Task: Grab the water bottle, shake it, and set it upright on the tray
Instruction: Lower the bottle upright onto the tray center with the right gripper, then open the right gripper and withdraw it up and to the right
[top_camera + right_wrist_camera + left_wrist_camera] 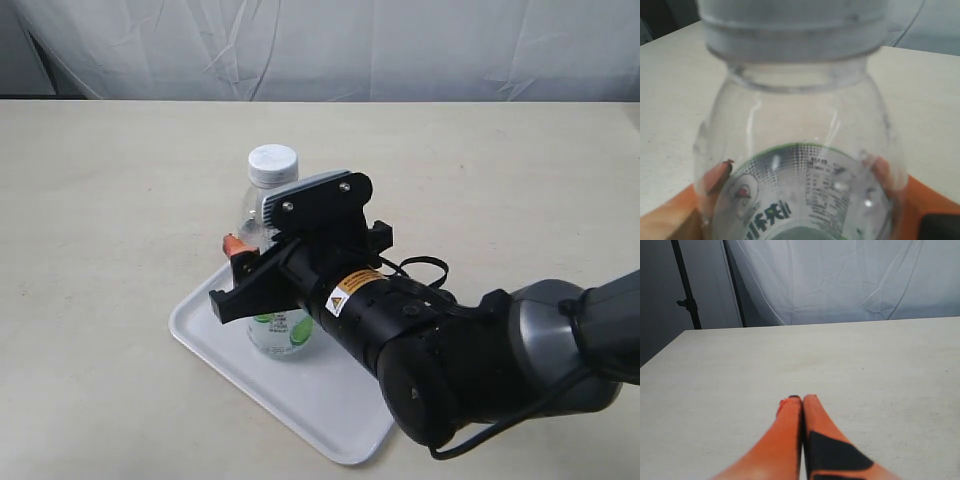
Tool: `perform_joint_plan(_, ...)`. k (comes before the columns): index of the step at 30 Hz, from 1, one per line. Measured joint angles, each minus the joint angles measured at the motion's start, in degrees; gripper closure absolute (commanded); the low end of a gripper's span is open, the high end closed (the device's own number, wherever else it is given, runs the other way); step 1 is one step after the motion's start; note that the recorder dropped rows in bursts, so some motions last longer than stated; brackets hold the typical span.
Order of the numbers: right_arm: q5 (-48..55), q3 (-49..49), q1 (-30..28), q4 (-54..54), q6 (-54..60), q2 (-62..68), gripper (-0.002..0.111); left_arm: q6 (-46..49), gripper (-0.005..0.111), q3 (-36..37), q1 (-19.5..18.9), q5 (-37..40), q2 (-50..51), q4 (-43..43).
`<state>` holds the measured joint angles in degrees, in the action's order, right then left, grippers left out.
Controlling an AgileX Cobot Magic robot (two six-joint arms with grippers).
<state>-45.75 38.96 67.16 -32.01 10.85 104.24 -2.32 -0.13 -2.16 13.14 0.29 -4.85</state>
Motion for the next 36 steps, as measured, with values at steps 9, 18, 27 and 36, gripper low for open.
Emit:
perform_joint_plan(9,1.02,0.00,0.11,0.34,-0.11,0.00,0.028,0.00,0.107,0.00,0.00,0.00,0.00,0.00)
perform_joint_plan(18,2.12,0.00,0.22,0.46,1.22,-1.54,0.028,0.00,0.107,0.00,0.00,0.00,0.00,0.00)
perform_joint_plan(27,2.47,0.00,0.22,0.26,2.35,-4.94,0.028,0.00,0.107,0.00,0.00,0.00,0.00,0.00)
perform_joint_plan(36,2.70,0.00,0.22,0.26,6.16,-8.56,0.028,0.00,0.107,0.00,0.00,0.00,0.00,0.00)
